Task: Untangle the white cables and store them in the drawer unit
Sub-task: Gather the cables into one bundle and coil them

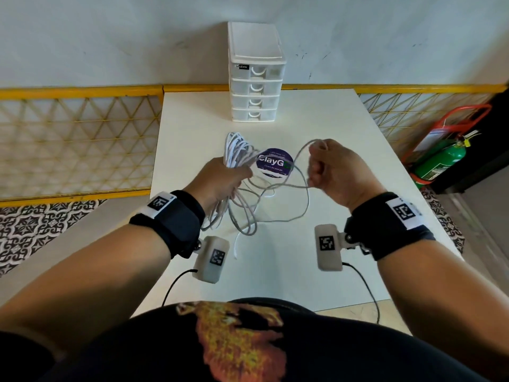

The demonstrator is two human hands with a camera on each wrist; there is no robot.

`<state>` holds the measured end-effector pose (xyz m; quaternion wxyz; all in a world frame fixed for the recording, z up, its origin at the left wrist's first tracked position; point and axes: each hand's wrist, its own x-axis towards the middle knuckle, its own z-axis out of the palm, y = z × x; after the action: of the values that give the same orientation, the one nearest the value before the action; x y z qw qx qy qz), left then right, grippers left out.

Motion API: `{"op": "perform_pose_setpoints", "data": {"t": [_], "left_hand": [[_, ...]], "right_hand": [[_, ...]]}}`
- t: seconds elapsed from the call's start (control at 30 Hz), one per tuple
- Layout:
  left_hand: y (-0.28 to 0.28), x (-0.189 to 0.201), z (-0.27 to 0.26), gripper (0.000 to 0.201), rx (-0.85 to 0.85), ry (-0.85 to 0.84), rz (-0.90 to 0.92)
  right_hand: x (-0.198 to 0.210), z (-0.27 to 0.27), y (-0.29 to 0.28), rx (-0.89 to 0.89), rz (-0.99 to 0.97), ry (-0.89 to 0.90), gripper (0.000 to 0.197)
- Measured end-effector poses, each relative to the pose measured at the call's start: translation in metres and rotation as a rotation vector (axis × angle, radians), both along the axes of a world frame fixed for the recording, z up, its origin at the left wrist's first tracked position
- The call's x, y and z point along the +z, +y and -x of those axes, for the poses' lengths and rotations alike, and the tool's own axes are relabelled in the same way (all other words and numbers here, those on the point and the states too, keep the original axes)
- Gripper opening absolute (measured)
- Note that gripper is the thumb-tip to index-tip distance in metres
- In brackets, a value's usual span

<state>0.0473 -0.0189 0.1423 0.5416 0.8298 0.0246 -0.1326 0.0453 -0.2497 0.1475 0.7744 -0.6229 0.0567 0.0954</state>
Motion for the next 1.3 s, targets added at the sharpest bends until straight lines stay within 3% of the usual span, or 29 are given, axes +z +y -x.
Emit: {"op": "perform_pose_setpoints", "data": {"t": [0.07, 0.27, 0.43, 0.47, 0.57, 0.67, 0.77, 0.83, 0.93, 1.03, 1.13, 1.2, 1.3], "left_hand": [[0.014, 0.0, -0.003, 0.037, 0.051, -0.001, -0.01], [0.022, -0.002, -0.001, 0.04, 0.067, -0.012, -0.066], [0.021, -0.003, 0.0, 0.04, 0.12, -0.009, 0.044], [0.022, -0.002, -0.001, 0.041, 0.131, -0.011, 0.054], [0.02, -0.001, -0.004, 0.043, 0.141, -0.039, 0.06], [0.02, -0.001, -0.007, 0.042, 0.149, -0.062, 0.062], [0.027, -0.004, -0.01, 0.042, 0.19, -0.068, 0.07], [0.031, -0.008, -0.01, 0.042, 0.212, -0.058, 0.083], [0.034, -0.013, -0.011, 0.042, 0.245, -0.03, 0.144], [0.044, -0.014, -0.014, 0.044, 0.289, -0.029, 0.176], [0.053, -0.014, -0.018, 0.032, 0.342, -0.031, 0.222], [0.053, -0.014, -0.02, 0.032, 0.337, -0.029, 0.235], [0.046, -0.015, -0.018, 0.04, 0.297, -0.019, 0.221]], "right_hand": [[0.0, -0.002, -0.025, -0.026, 0.272, -0.009, 0.019], [-0.017, 0.003, -0.055, -0.036, 0.797, -0.005, 0.022], [-0.021, 0.014, -0.04, 0.026, 0.795, -0.169, 0.027], [-0.019, 0.017, -0.037, 0.104, 0.873, -0.22, 0.025], [-0.017, 0.025, -0.024, 0.306, 1.347, -0.31, 0.022], [-0.025, 0.026, -0.013, 0.242, 1.515, -0.354, 0.018], [-0.033, 0.023, -0.019, 0.111, 1.296, -0.429, 0.008], [-0.034, 0.023, -0.021, 0.111, 1.089, -0.39, 0.002], [-0.03, 0.024, -0.016, 0.133, 0.832, -0.266, 0.024], [-0.026, 0.022, -0.024, 0.005, 0.42, -0.184, 0.024], [-0.029, 0.021, -0.046, 0.07, 0.027, -0.135, 0.038], [-0.03, 0.021, -0.048, 0.141, -0.051, -0.1, 0.04], [-0.03, 0.016, -0.044, 0.088, 0.001, -0.086, 0.043]]}}
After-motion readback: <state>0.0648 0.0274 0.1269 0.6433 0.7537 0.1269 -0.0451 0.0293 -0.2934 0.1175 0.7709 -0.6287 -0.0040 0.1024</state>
